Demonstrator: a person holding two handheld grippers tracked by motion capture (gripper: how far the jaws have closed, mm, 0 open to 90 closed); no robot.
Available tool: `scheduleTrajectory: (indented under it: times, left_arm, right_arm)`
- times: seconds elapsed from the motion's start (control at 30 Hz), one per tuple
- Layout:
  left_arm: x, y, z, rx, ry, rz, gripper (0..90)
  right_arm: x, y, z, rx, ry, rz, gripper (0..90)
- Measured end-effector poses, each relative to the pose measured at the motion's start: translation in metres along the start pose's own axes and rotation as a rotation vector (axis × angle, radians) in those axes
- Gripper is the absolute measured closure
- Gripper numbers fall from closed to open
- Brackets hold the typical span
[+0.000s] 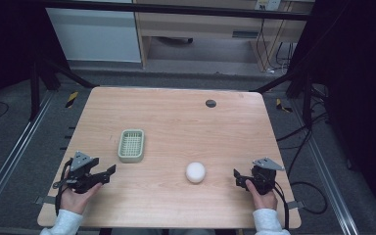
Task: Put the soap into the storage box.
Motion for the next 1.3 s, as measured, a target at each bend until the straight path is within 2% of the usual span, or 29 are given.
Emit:
scheduleTrajectory:
  times: [0.1, 0.33, 0.4, 0.43, 0.73, 1.0, 1.3]
  left_arm:
    - [0.0, -0.002, 0.0, -0.022, 0.005, -0.001, 26.7]
    - [0.001, -0.01, -0.005, -0.028, -0.007, 0.011, 26.2]
    - [0.001, -0.014, -0.007, -0.03, -0.014, 0.017, 25.8]
    - [0.001, -0.018, -0.009, -0.049, -0.012, 0.022, 25.4]
    - [0.002, -0.038, -0.019, -0.092, -0.026, 0.064, 23.6]
    - [-0.004, -0.055, -0.025, -0.139, -0.003, 0.1, 22.4]
    - [-0.006, -0.07, -0.033, -0.177, -0.003, 0.131, 21.9]
  right_arm:
    - [0.0, 0.0, 0.0, -0.002, 0.001, 0.001, 4.7]
    - [0.0, 0.001, 0.0, 0.004, 0.001, -0.003, 4.6]
    - [0.0, 0.001, 0.0, 0.015, 0.004, 0.0, 4.7]
    - [0.0, 0.001, 0.0, 0.023, 0.006, 0.002, 4.7]
    - [-0.001, 0.0, -0.001, 0.014, 0.007, 0.002, 4.7]
    - [-0.003, 0.002, 0.0, 0.022, 0.019, -0.009, 4.7]
    - [-0.004, 0.003, 0.0, 0.019, 0.014, -0.02, 4.7]
Point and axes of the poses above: each handheld gripper's, and its own axes: x roughly backward along the jaws, z roughly out of its underside, y roughly to its left, the point moved 4 cm from there along -x, roughly forward along the jaws, and after that the axes turned 4 degrees about -z, right-handed, at the moved point
